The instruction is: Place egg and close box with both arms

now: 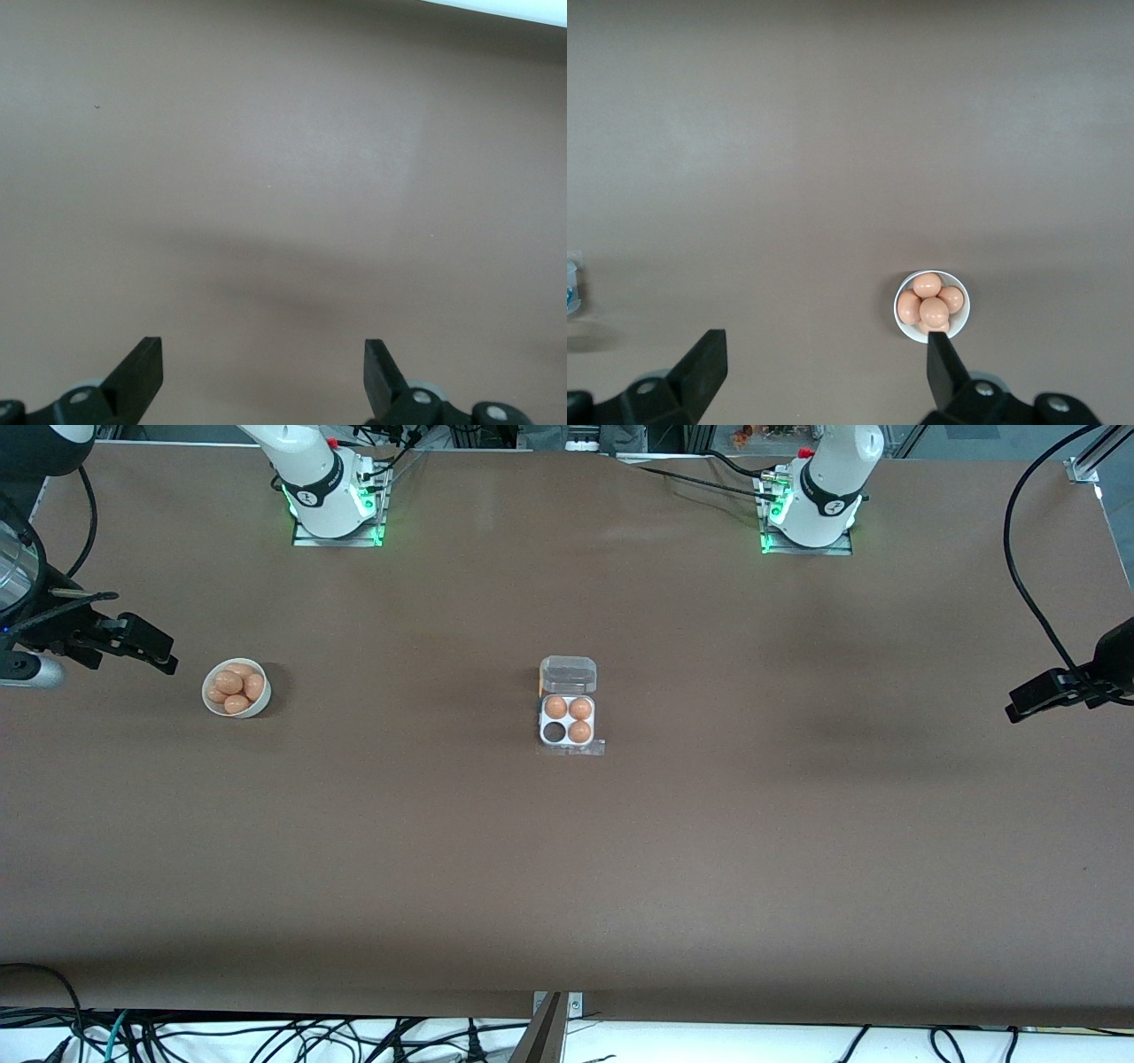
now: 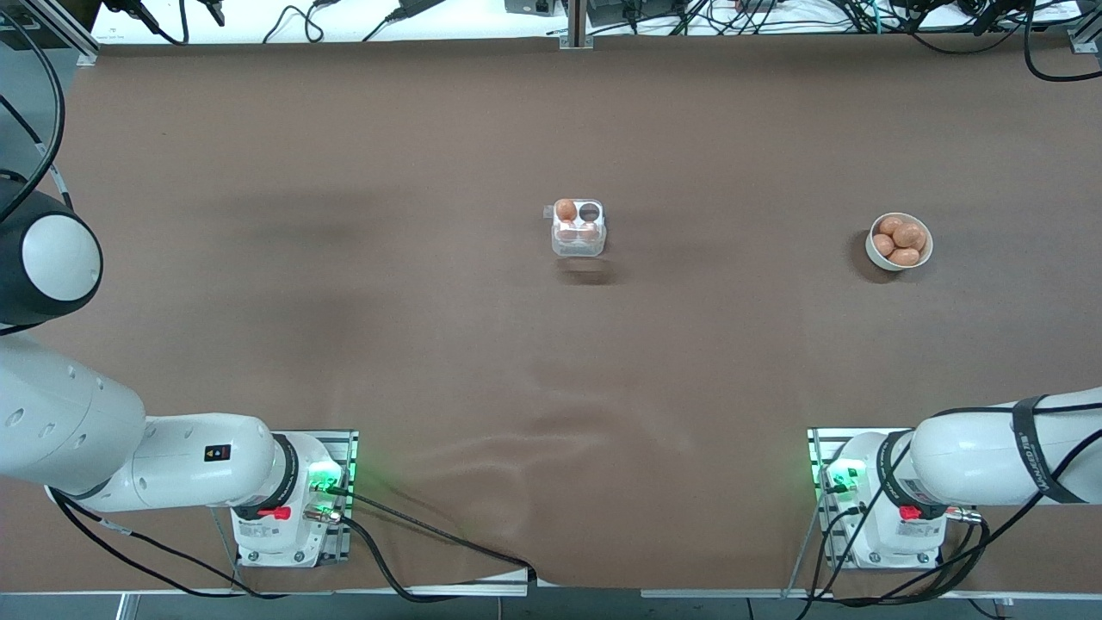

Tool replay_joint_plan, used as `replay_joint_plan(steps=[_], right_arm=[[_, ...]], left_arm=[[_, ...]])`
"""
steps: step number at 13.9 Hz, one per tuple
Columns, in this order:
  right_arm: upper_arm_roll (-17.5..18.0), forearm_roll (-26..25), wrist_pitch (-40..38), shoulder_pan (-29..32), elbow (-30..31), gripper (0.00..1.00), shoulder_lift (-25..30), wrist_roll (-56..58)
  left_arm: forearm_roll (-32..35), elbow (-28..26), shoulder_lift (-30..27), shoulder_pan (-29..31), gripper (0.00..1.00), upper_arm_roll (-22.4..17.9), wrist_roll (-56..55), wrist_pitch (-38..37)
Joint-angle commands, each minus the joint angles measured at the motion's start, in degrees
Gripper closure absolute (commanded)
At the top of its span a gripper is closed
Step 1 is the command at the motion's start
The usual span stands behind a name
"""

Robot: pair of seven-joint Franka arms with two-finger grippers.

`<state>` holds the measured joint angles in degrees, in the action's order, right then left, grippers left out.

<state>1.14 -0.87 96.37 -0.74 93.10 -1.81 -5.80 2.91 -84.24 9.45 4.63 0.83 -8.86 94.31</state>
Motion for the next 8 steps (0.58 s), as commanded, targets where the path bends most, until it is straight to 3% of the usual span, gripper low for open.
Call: replay_joint_plan(steps=[1,8], right_arm=[[0.9,-0.3,0.0,0.7,0.8,0.0,0.8,0.3],[1.1,-0.3,0.0,0.7,0.8,0.0,0.8,0.1]], left_arm=[[-0.4,0.8,0.0,0.4,0.0,0.2,0.3,-0.5],[-0.4,0.9,0.0,0.4,0.0,0.2,0.6,-0.5]])
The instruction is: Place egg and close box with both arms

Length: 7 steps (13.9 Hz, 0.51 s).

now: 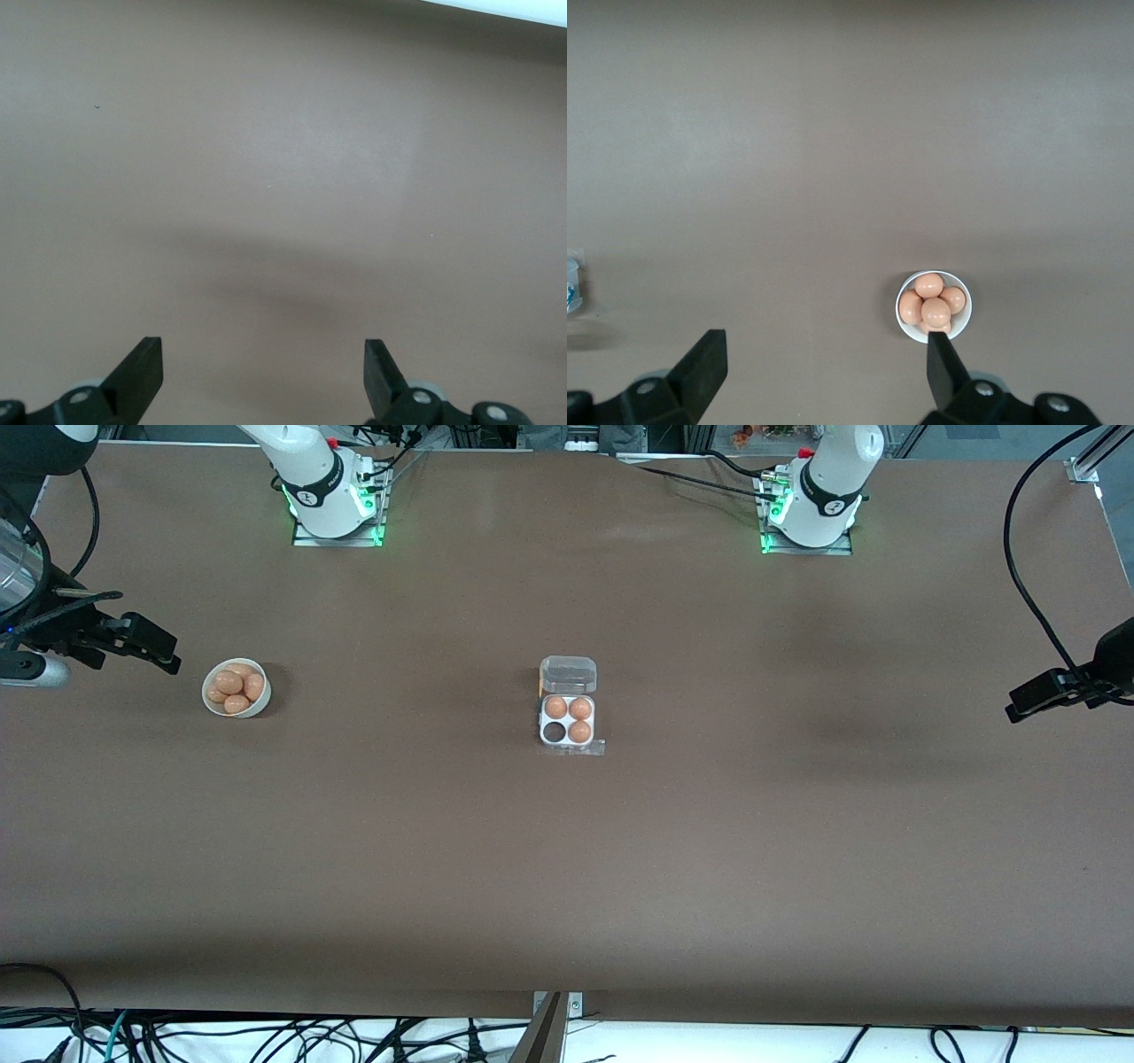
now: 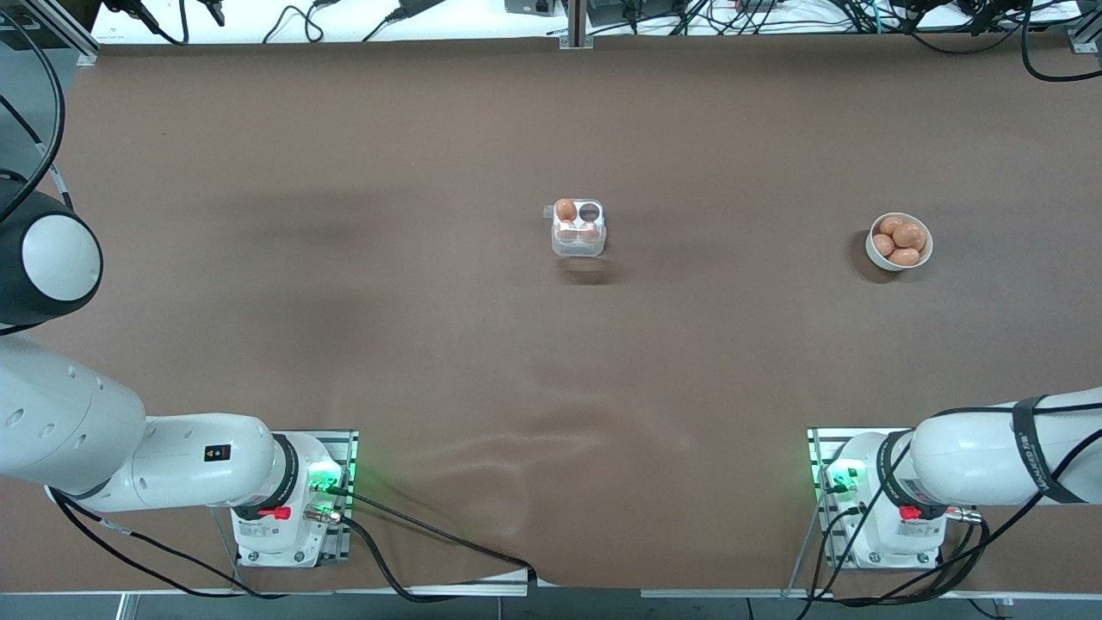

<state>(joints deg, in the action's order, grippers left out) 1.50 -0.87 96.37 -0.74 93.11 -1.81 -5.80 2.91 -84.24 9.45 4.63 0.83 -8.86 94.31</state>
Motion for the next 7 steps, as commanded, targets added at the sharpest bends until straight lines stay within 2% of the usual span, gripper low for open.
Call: replay_joint_plan(steps=[1,7], right_arm=[[0.7,-0.3,0.0,0.7,0.8,0.0,0.8,0.1],[0.7,-0.3,0.0,0.7,0.8,0.0,0.8,0.1]], left_arm=[[-0.4,0.8,0.0,0.5,0.0,0.2,0.8,-0.5],[-0.5,1.1,0.0,2.6,0.0,0.2,1.0,-0.5]])
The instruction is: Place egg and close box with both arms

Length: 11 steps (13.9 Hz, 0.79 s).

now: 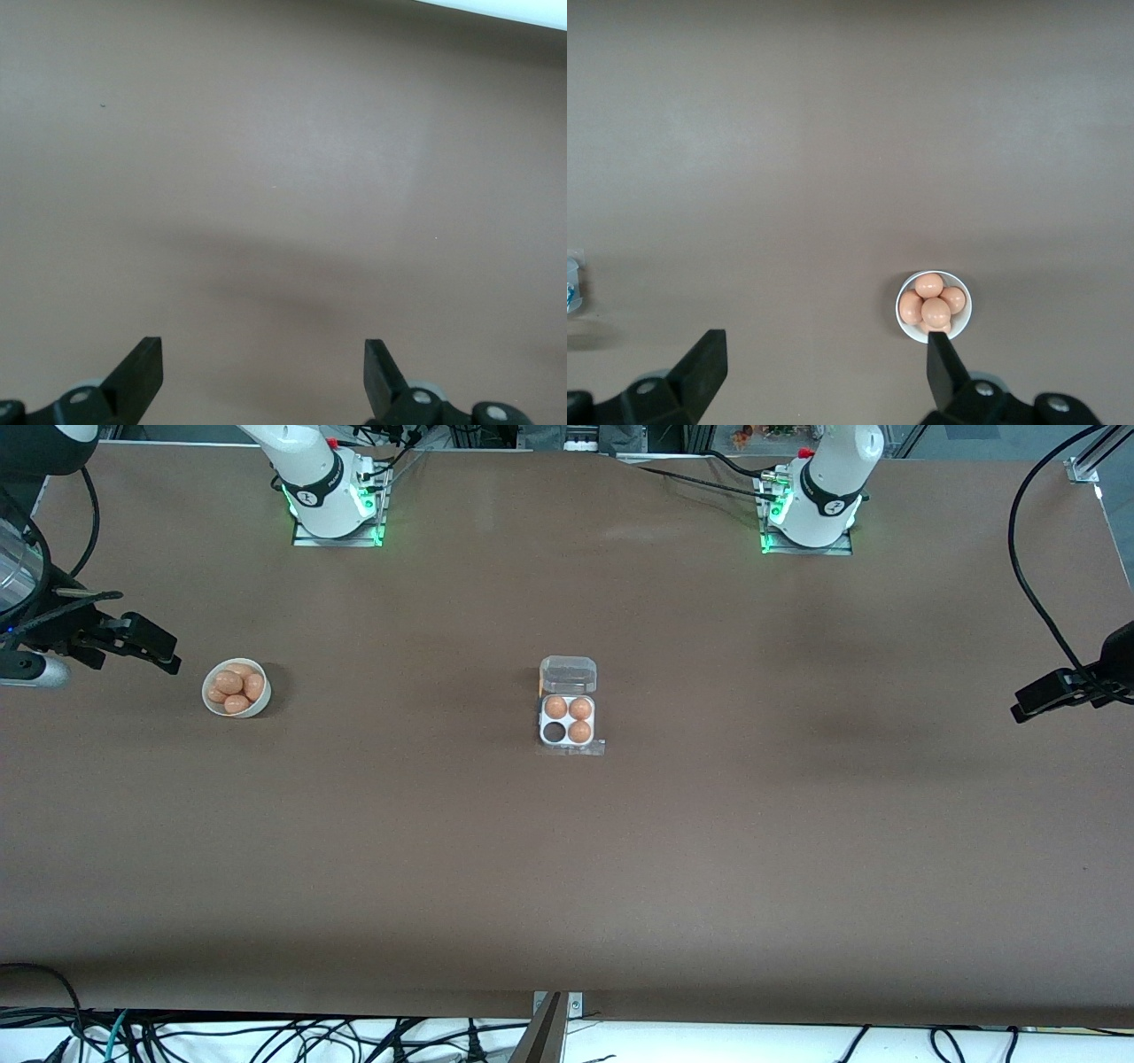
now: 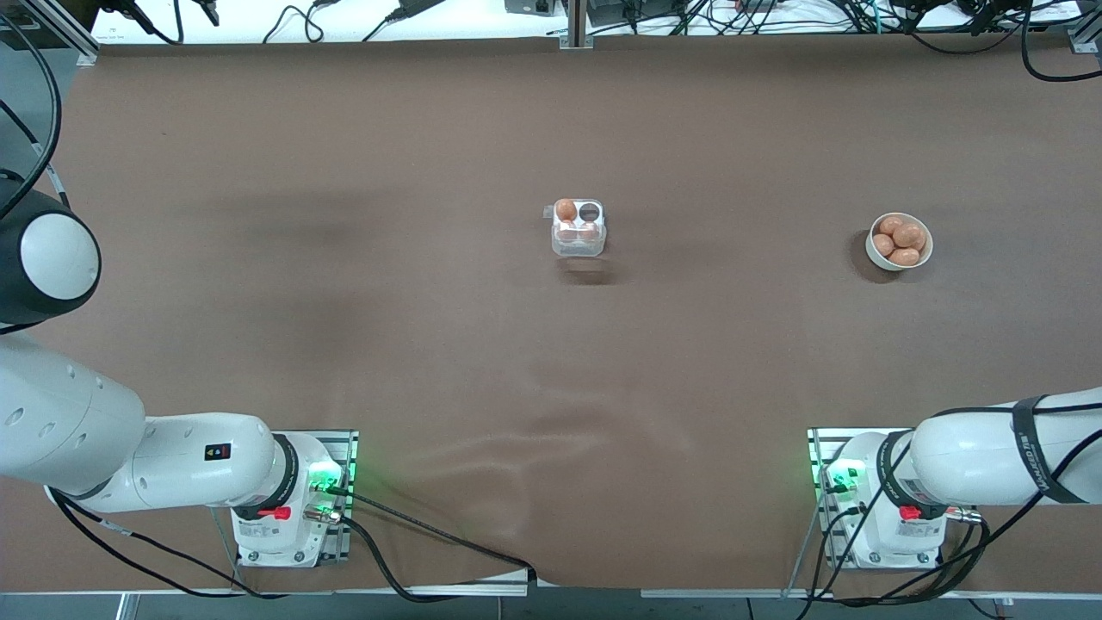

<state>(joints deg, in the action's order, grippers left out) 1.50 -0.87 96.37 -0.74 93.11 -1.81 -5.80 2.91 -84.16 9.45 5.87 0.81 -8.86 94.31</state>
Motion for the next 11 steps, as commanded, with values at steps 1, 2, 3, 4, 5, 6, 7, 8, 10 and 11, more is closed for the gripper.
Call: replay_joint_plan(steps=[1,2,3,4,5,6,7,8,10,11], right_arm=[[0.7,-0.3,0.0,0.7,0.8,0.0,0.8,0.1],[0.7,-0.3,0.0,0.7,0.8,0.0,0.8,0.1],[0.7,-0.2,0.0,0.7,0.8,0.0,0.8,0.2],[0.7,-0.3,0.0,0.8,0.8,0.0,0.8,0.2],[0.7,-0.3,0.0,0.7,0.8,0.0,0.8,0.2],[0.7,-0.2,0.0,0.8,0.8,0.0,0.8,0.2],[0.7,-0.3,0.0,0.7,0.8,0.0,0.8,0.2],[0.7,-0.3,0.0,0.8,0.8,0.0,0.8,0.2],[0.7,-0.3,0.0,0.8,0.8,0.0,0.8,0.2],[0.7,-0.2,0.0,0.7,0.8,0.0,0.8,0.2]], left_arm=[[-0.5,1.0,0.0,1.4,0.0,0.2,1.0,-0.5],[-0.5,1.0,0.0,1.4,0.0,0.2,1.0,-0.5],[-0.5,1.0,0.0,1.4,0.0,0.2,1.0,-0.5],[-0.6,1.0,0.0,1.5,0.0,0.2,1.0,-0.5],[-0.6,1.0,0.0,1.5,0.0,0.2,1.0,-0.5],[-0.6,0.9,0.0,1.4,0.0,0.2,0.9,-0.5],[-0.7,0.9,0.0,1.4,0.0,0.2,0.9,-0.5],[-0.8,0.9,0.0,1.4,0.0,0.2,0.9,-0.5],[-0.8,0.8,0.0,1.3,0.0,0.3,0.9,-0.6],[-1.0,0.8,0.0,1.4,0.0,0.3,0.9,-0.7]])
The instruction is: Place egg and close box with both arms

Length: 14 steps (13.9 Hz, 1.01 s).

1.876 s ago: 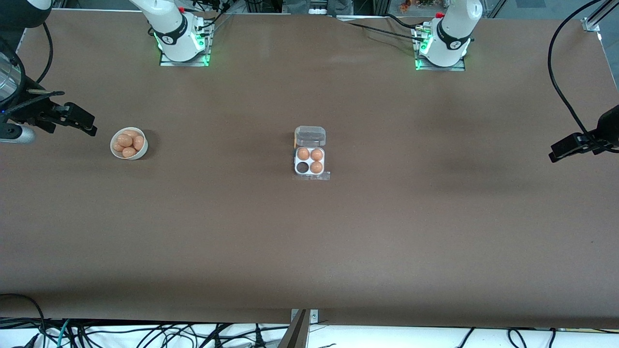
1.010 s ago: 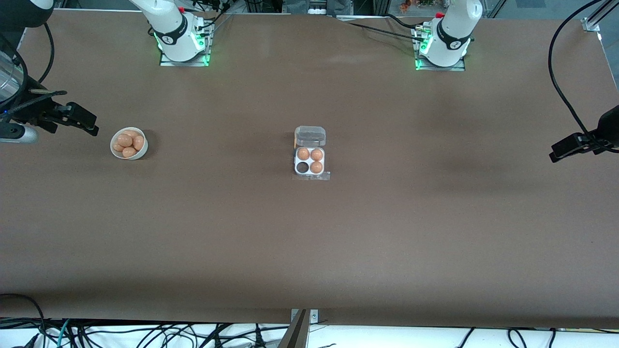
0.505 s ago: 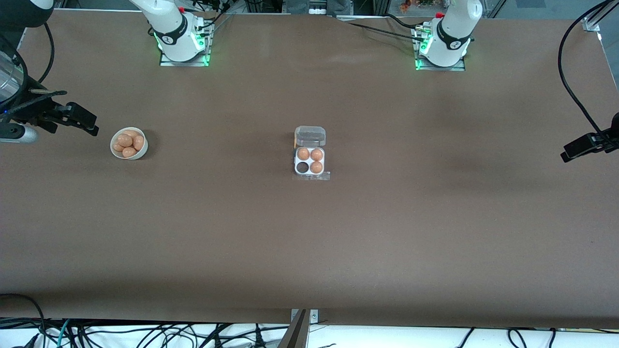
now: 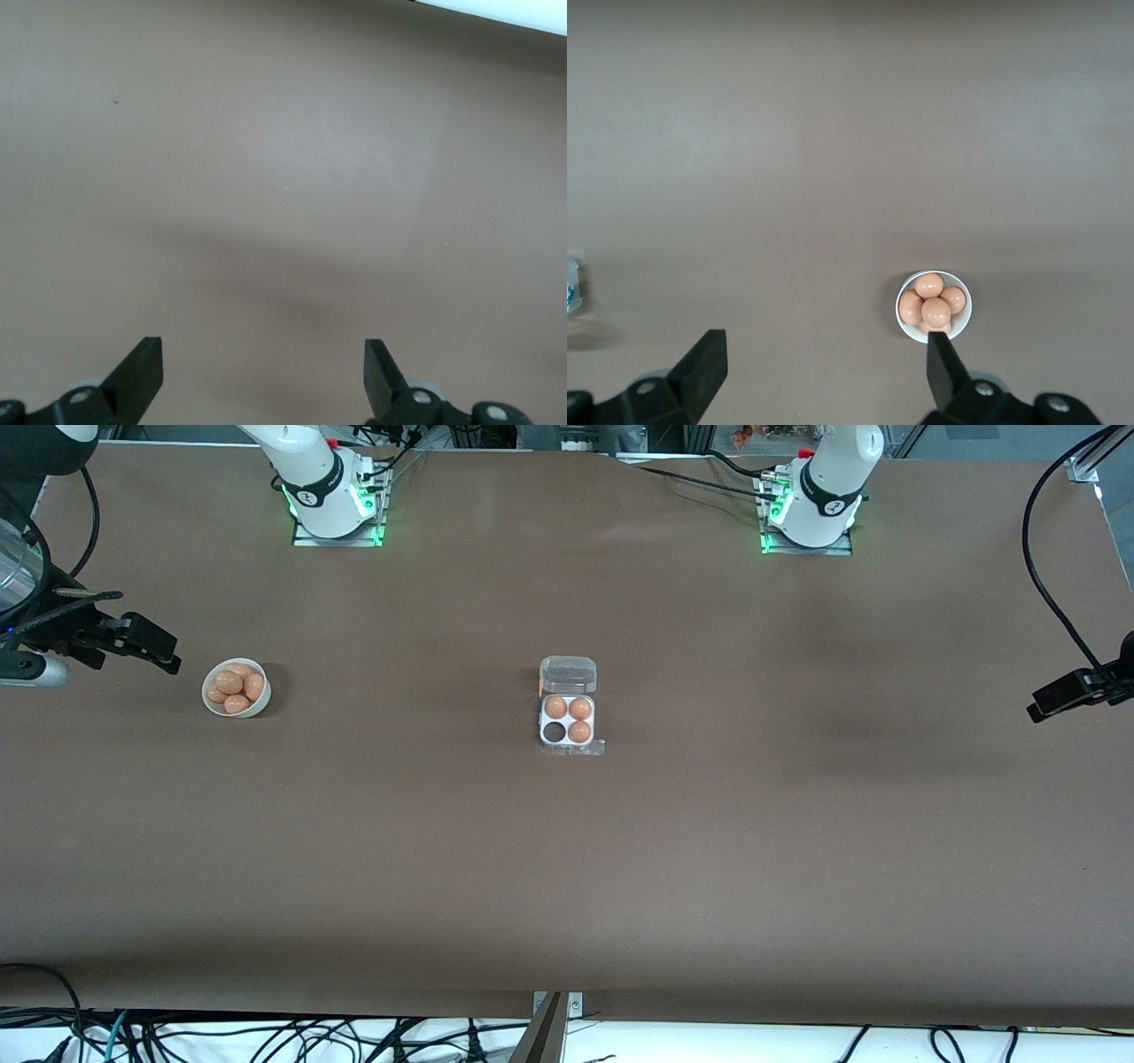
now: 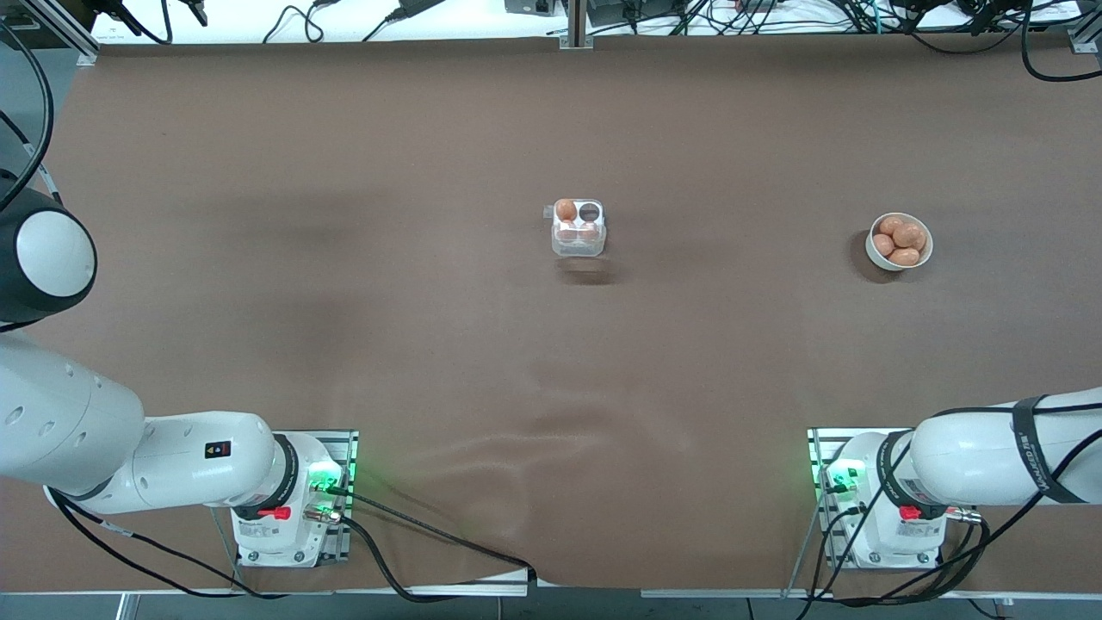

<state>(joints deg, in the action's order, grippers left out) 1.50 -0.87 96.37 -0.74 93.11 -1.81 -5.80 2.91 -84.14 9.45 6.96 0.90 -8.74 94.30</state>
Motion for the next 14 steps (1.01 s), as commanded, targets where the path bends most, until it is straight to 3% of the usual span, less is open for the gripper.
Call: replay_joint_plan(steps=[1,14], right_arm=[[0.7,-0.2,0.0,0.8,0.8,0.0,0.8,0.2],[0.7,-0.4,-0.3,0.8,0.8,0.0,-1.0,1.1]], left_arm=[[-1.0,0.6,0.0,0.3,0.0,0.3,0.8,-0.8],[-1.0,0.8,0.0,-0.2,0.0,0.6,0.8,-3.4]])
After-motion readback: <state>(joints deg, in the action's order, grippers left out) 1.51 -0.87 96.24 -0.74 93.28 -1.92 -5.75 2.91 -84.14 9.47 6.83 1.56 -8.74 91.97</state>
